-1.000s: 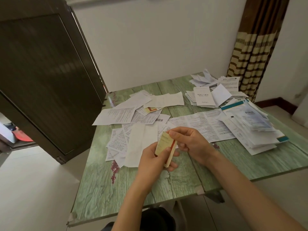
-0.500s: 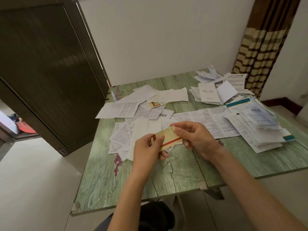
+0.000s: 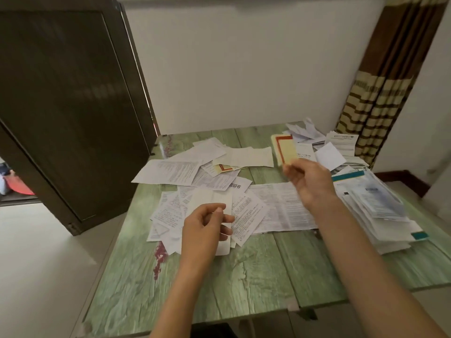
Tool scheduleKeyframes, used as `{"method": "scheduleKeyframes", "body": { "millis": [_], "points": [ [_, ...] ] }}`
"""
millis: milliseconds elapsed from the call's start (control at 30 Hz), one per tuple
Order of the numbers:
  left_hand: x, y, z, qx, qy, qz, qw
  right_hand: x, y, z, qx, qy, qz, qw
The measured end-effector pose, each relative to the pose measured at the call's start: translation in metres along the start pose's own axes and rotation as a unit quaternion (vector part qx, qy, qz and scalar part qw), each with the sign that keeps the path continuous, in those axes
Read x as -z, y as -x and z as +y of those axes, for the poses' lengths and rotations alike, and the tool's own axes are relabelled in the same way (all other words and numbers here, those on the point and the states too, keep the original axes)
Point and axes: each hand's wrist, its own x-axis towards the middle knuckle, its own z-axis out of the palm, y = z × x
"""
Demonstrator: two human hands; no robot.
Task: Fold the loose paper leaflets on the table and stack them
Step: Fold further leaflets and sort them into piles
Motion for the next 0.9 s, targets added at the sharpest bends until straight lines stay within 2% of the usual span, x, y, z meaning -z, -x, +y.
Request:
{"method": "scheduleKeyframes", "body": {
  "millis": [100,233,467,600,767,900],
  "points": [
    [-0.001,-0.003,-0.002,-0.007,-0.011,-0.005,1.0,-0.001,-0.031,0.001,0.028,0.014,0.093,0.995],
    [-0.001,-0.006,-0.001,-0.03,-0.014,0.011,0.999,0.008,-0.049,0.02,0.108,0.177,0.185,0.961],
    [0.0,-0.017,-0.004,-0.088,-0.117,0.04,0.988,0.015,-0.066,0.031,0.176,0.316,0.234,0.903],
    [0.001,-0.021,-0.006,-0.12,-0.182,0.064,0.974,0.018,-0.065,0.03,0.154,0.366,0.244,0.885],
    [0.002,-0.021,-0.01,-0.115,-0.233,0.065,0.963,0.018,-0.058,0.031,0.171,0.412,0.255,0.858],
    [0.003,-0.019,-0.014,-0.113,-0.27,0.054,0.955,0.014,-0.054,0.031,0.195,0.426,0.216,0.857]
  ]
}}
